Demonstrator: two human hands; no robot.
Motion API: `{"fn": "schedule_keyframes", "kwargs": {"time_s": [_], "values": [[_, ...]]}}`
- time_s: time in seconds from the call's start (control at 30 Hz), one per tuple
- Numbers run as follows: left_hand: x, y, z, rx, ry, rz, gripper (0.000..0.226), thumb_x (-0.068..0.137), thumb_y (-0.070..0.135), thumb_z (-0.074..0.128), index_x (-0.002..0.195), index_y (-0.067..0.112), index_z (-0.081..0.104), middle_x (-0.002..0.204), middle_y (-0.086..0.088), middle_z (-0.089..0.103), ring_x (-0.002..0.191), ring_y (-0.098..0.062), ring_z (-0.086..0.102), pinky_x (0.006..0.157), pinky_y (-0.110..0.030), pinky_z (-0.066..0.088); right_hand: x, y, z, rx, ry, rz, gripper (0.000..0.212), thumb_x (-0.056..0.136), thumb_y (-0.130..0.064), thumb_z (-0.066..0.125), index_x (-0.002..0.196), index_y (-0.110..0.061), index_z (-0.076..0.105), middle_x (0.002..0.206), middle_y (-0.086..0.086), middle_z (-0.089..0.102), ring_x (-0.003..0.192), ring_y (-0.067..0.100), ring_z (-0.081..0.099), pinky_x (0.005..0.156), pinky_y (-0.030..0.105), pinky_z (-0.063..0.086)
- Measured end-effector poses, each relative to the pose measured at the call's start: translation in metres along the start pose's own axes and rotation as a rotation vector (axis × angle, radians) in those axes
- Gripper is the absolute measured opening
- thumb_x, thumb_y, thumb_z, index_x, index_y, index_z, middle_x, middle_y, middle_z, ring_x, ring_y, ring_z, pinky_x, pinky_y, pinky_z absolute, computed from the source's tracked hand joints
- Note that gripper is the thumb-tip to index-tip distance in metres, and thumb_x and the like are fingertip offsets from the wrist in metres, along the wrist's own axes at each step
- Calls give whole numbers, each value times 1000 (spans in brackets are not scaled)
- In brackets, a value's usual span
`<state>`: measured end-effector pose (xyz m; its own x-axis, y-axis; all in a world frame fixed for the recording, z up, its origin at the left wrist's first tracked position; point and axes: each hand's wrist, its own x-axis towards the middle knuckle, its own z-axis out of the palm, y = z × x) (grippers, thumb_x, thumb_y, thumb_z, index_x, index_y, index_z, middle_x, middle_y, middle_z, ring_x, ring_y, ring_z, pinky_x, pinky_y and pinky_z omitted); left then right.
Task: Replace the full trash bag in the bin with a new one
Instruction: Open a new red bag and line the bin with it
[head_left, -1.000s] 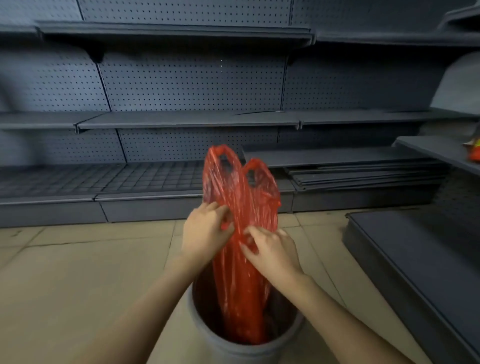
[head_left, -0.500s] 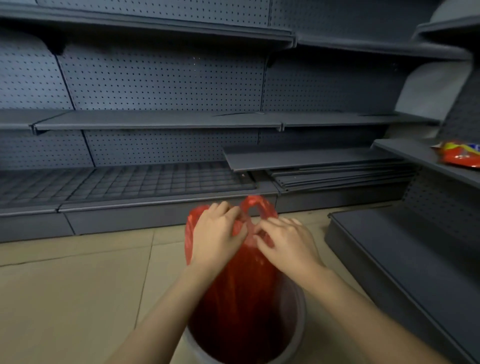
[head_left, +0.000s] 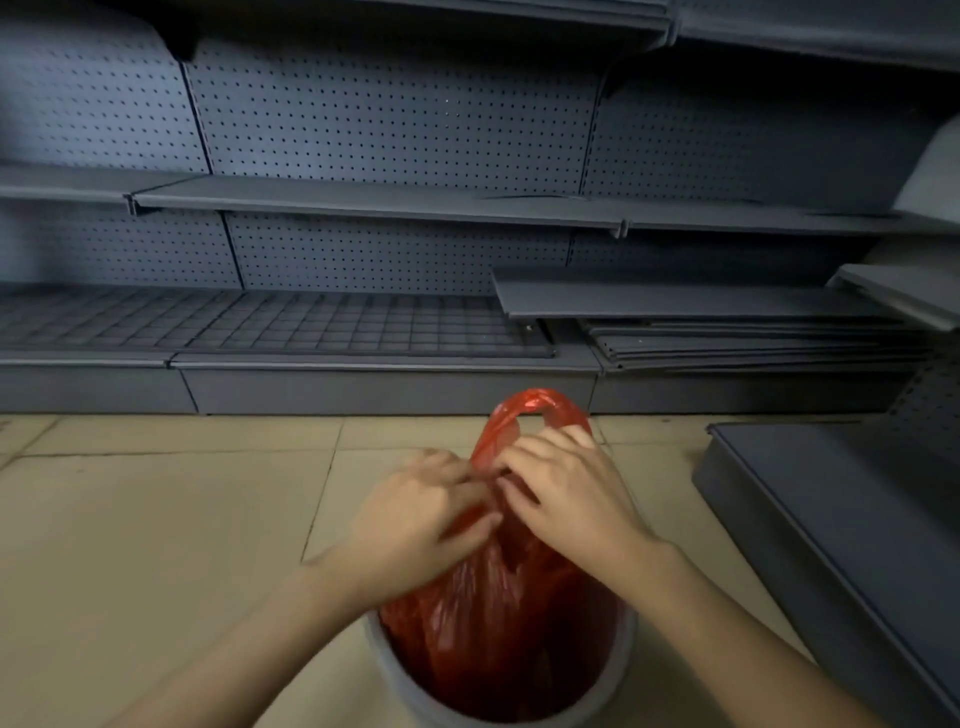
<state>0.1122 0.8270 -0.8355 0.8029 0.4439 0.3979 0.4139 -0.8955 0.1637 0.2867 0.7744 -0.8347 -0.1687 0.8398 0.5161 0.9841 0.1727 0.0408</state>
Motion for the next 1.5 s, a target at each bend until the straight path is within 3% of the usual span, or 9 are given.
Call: {"fn": "schedule_keyframes", "kwargs": {"time_s": [0.27,0.43,0.5,0.6,0.8,1.07,1.23,1.37,1.5], "values": [[-55,36,-1,-28,-131,197,24,93,40,49,84,25,65,80,8,58,78,-15,53,78,-29,43,-40,0,-11,-57,-195,-178,19,82,-38,46,82,-30,62,81,-13,65,79,12,59,83,31,33],[-67,52,2,-22,-336,311,41,85,63,47,101,29,64,87,10,60,86,-14,54,86,-29,41,-70,12,-19,-115,-272,-209,24,80,-39,41,78,-29,63,76,-12,64,74,13,60,76,29,28],[-64,54,2,28,-377,382,30,88,52,48,101,30,62,86,10,58,85,-15,53,86,-29,39,-78,17,-23,-142,-280,-220,22,79,-39,43,76,-29,63,74,-11,63,73,14,59,76,30,29],[-53,48,3,137,-272,449,12,82,21,53,89,25,62,79,4,54,77,-21,50,78,-31,40,-87,23,-27,-184,-295,-220,12,74,-39,55,74,-29,62,71,-11,62,71,14,60,76,31,31],[-35,10,-6,389,-126,335,20,64,10,54,80,18,61,76,-2,54,75,-26,51,74,-33,37,-103,43,-27,-187,-348,-46,16,63,-35,75,66,-29,61,67,-12,64,64,12,64,57,26,48],[-78,-5,4,293,-245,374,7,77,18,59,73,23,56,74,3,54,72,-21,49,70,-29,36,-117,50,-22,-166,-349,-33,14,74,-32,68,82,-27,58,77,-11,66,68,11,65,51,28,49],[-102,-12,-6,253,-176,405,14,90,19,49,80,20,59,76,2,55,71,-21,50,69,-29,41,-133,47,-21,-139,-313,-32,23,71,-30,73,86,-27,56,76,-12,63,66,8,64,46,23,46],[-121,-20,-7,238,-113,419,10,86,15,56,89,18,65,83,1,60,80,-19,50,79,-24,38,-146,48,-15,-143,-316,-52,37,65,-28,79,92,-23,54,81,-7,66,72,13,65,56,27,53],[-124,-19,-7,259,-134,415,14,89,30,57,91,18,65,85,1,61,81,-19,53,77,-26,40,-140,45,-18,-190,-332,-126,30,66,-31,76,86,-22,55,78,-5,63,72,16,63,62,30,53]]}}
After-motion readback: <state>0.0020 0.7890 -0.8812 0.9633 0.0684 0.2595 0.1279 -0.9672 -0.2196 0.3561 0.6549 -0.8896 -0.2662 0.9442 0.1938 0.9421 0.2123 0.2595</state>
